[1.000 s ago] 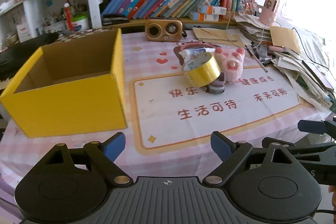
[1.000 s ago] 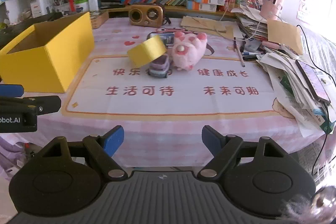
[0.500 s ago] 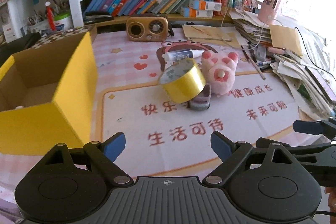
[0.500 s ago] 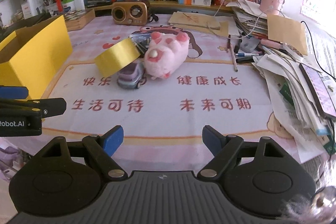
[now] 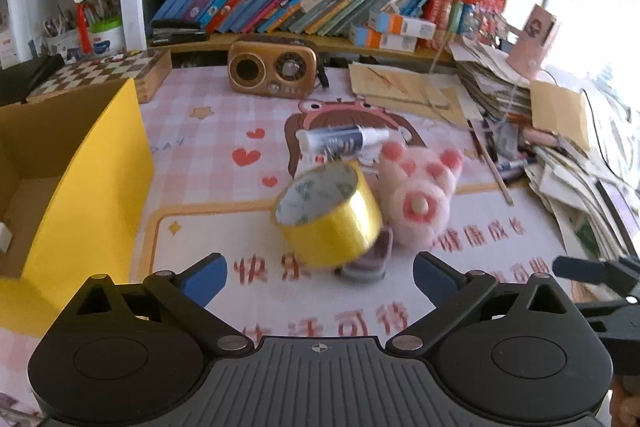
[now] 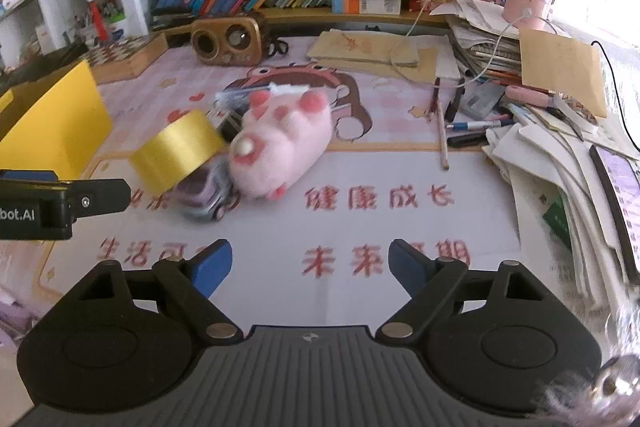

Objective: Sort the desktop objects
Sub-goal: 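Move the left tool toward the gold tape roll, then grasp the gold tape roll with the left tool while the right tool grasps the pink plush pig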

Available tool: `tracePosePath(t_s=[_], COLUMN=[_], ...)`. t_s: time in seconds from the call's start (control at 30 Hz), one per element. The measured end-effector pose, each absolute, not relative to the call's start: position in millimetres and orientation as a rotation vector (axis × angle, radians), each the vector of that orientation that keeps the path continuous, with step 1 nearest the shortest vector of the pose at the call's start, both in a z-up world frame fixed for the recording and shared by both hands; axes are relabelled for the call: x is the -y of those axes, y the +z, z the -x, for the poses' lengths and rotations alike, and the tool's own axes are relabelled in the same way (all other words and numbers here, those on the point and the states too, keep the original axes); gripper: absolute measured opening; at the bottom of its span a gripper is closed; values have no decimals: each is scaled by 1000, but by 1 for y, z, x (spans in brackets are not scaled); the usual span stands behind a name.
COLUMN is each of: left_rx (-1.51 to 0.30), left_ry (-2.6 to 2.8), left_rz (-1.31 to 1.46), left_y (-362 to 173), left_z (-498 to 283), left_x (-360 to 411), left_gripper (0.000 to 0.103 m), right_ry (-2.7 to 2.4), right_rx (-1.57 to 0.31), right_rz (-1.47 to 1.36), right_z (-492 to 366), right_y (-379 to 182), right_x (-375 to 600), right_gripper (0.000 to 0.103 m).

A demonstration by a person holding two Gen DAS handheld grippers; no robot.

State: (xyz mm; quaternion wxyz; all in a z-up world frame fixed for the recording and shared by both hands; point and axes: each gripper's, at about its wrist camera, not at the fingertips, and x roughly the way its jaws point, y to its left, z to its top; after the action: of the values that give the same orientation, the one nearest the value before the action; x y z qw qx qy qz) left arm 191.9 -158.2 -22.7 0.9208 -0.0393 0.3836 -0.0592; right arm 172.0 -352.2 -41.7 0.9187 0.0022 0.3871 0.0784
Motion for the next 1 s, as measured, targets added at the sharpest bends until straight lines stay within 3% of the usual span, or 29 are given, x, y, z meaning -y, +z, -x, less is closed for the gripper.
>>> tracePosePath(t_s=[0.63, 0.73, 0.8, 1.0], left_rx=[-898, -903, -907, -862], left_ry=[-77, -71, -71, -62], left_rz=[326, 344, 355, 329], left_y=[-67, -72, -75, -63], left_z=[-271, -275, -277, -265], left_x=[158, 157, 156, 151], left_gripper=[100, 98, 87, 86], right_ry=[170, 176, 183, 208], right_rx=[-783, -787, -793, -811], right_rz=[-30, -40, -44, -51], right_z=[-228, -236, -241, -258], right_y=[-39, -40, -41, -45], right_x=[372, 371, 369, 360], right_gripper=[85, 85, 86, 87])
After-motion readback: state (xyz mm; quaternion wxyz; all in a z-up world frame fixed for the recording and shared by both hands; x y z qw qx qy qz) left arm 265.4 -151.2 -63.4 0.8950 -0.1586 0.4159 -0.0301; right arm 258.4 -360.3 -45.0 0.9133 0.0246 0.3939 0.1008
